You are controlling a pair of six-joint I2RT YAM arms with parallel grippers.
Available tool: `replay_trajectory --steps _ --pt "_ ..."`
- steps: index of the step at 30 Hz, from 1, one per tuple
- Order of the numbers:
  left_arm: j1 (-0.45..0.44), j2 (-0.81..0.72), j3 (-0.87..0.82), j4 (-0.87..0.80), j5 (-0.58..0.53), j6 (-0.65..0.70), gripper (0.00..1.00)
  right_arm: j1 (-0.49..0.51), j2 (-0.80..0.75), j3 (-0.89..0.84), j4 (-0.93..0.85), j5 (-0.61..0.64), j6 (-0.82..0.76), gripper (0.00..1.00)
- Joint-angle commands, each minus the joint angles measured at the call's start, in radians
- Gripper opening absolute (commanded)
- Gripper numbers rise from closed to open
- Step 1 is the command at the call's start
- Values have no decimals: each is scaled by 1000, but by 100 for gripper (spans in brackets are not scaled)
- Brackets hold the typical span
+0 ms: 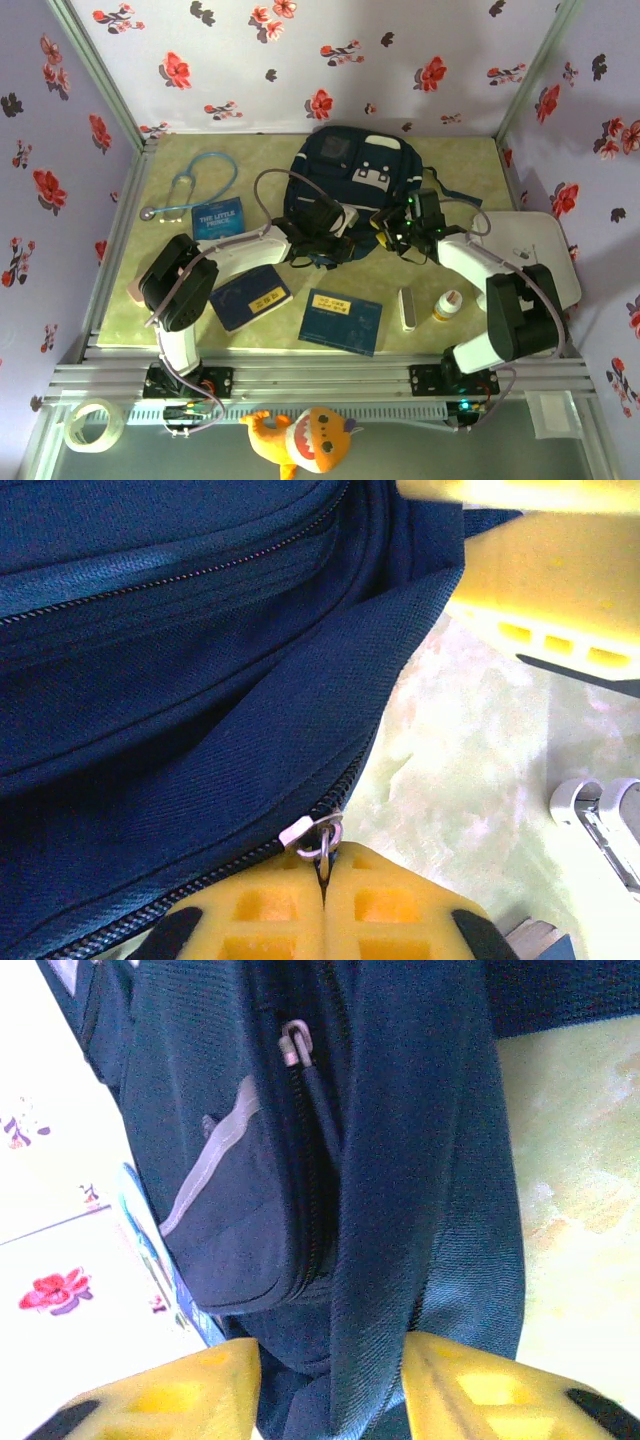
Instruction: Pack the student bag
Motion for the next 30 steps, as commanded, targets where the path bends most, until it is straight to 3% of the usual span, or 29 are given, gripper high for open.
replay_trajectory --steps 1,6,9,16,25,30 --pt "-9 13 13 -2 5 -16 0 5 30 -12 19 22 -17 38" --pt "-11 20 40 -53 2 -10 0 4 69 -4 40 29 -47 15" --pt "-4 19 53 -102 -11 18 0 -5 55 -5 14 83 -84 9" --pt "54 -45 29 -261 -40 170 0 -91 52 52 -89 136 -222 7" --pt "219 -108 -66 -292 -41 273 0 -165 88 152 -158 174 -303 7" --pt "223 -133 -40 -250 24 264 0 -177 78 175 -158 137 -315 13"
